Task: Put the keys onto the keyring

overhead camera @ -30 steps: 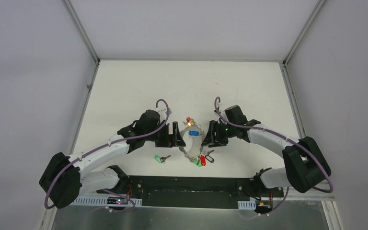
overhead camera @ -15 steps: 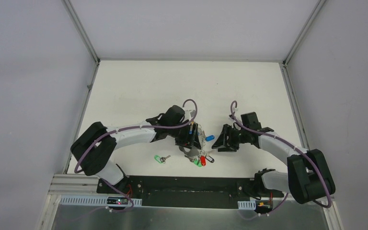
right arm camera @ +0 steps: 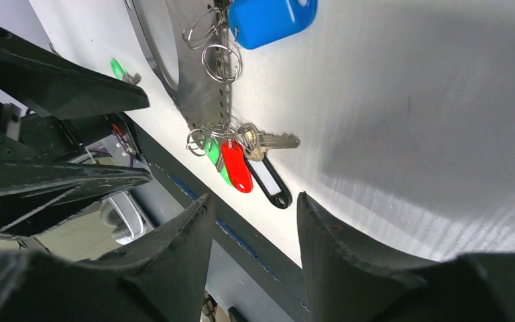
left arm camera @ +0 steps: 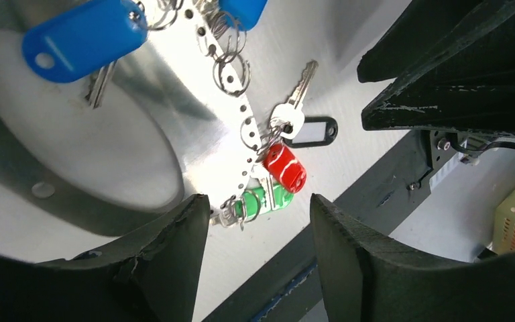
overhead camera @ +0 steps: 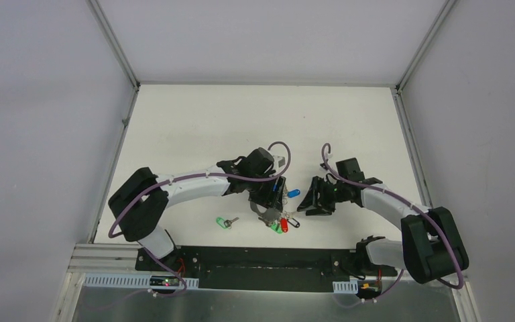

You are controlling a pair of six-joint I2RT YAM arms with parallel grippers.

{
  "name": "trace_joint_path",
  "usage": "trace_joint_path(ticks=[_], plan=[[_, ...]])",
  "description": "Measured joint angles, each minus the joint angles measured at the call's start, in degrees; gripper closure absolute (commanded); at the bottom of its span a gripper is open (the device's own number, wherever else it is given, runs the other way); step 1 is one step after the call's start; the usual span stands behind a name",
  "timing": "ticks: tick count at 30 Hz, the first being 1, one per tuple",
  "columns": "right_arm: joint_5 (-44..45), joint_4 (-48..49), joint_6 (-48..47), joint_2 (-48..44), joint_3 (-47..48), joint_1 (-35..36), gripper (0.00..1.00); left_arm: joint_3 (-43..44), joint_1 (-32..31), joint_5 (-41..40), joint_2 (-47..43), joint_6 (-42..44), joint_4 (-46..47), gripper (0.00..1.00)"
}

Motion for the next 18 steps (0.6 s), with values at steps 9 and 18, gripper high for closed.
trace_joint_path(ticks=[9, 18], plan=[[1.95, -1.57, -1.64, 6.69, 7.54, 6.47, 0.56, -7.02, 4.94, 0.28, -6.8, 0.02, -0.72, 0.43], [3.02, -1.42, -3.28, 13.09, 13.88, 12.26, 0.63, -8.52, 5.53, 1.9, -9.94, 1.05, 0.63, 0.45]])
